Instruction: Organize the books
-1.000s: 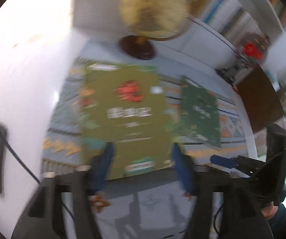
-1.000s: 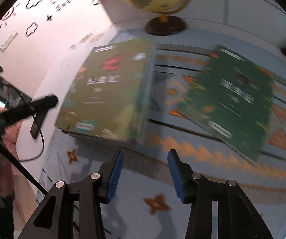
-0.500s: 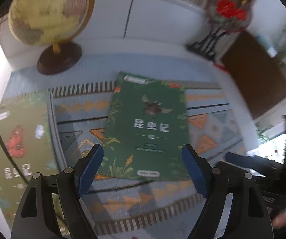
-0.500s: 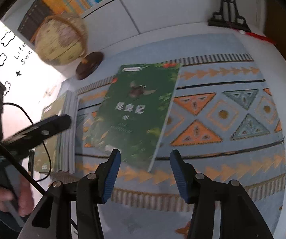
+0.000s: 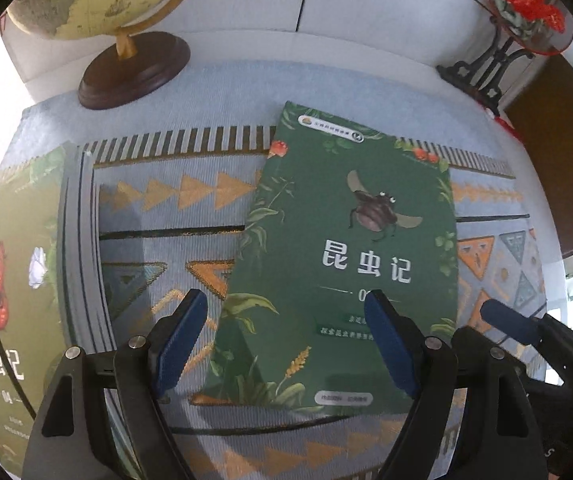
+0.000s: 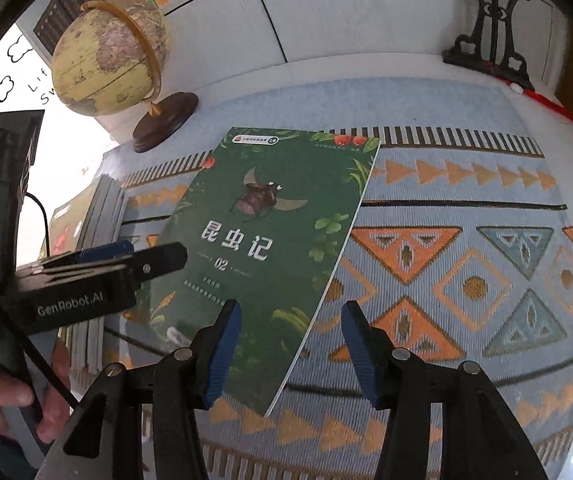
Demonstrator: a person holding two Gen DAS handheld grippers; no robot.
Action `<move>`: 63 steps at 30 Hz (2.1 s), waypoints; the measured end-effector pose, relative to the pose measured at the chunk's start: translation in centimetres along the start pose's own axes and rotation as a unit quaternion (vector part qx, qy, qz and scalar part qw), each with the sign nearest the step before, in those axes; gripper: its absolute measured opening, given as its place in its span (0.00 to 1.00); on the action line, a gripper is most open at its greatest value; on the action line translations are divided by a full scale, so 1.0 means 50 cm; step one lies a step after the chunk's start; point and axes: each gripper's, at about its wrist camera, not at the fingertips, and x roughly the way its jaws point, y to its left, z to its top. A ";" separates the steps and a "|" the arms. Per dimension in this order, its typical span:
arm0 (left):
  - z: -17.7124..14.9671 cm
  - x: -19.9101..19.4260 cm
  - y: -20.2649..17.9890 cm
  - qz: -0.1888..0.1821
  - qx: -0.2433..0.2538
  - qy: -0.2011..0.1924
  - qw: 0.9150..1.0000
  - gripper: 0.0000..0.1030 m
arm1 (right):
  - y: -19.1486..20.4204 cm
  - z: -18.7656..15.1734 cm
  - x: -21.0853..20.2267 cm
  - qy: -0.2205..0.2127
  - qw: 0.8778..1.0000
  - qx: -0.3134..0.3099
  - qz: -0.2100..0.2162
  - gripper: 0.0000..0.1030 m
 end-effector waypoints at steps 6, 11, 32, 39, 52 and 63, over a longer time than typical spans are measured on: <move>-0.010 0.028 0.004 -0.002 -0.001 0.021 1.000 0.77 | -0.004 0.002 0.027 0.006 1.000 0.008 -0.001 0.49; -0.016 0.025 -0.001 -0.007 0.007 0.020 1.000 0.77 | -0.003 -0.005 0.042 0.013 1.000 0.009 0.006 0.49; -0.088 -0.006 -0.021 -0.065 0.008 -0.016 0.998 0.78 | -0.049 -0.049 0.006 0.021 1.000 0.014 0.012 0.49; -0.090 -0.018 0.017 -0.147 -0.075 -0.027 0.986 0.78 | -0.031 -0.061 0.008 0.002 1.000 -0.012 -0.005 0.51; -0.059 0.006 -0.002 -0.313 -0.156 -0.023 0.936 0.72 | -0.186 -0.055 0.010 0.019 0.962 0.194 0.190 0.51; -0.056 0.029 -0.015 -0.416 -0.203 0.020 0.886 0.12 | -0.204 -0.060 -0.014 0.036 0.939 0.231 0.253 0.66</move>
